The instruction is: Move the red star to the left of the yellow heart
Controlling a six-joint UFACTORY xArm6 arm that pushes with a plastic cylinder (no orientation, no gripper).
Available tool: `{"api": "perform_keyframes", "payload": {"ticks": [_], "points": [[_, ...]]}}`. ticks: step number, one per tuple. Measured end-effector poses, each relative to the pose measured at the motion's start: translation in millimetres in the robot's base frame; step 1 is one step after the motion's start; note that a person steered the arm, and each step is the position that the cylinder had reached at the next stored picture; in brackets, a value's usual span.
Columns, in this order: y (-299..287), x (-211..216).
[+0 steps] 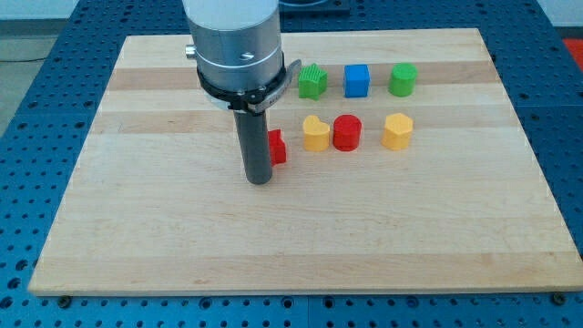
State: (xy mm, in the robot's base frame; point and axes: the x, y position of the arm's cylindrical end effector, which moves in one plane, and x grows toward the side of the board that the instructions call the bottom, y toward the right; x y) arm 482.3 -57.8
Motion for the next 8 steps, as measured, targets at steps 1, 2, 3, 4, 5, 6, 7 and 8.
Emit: {"api": "perform_keyframes", "payload": {"ticks": [1,2,3,4,5,6,7,8], "points": [[0,-3],[0,-8],[0,-13],[0,-19],[0,-23],[0,-26],[0,-29],[0,-31]]}}
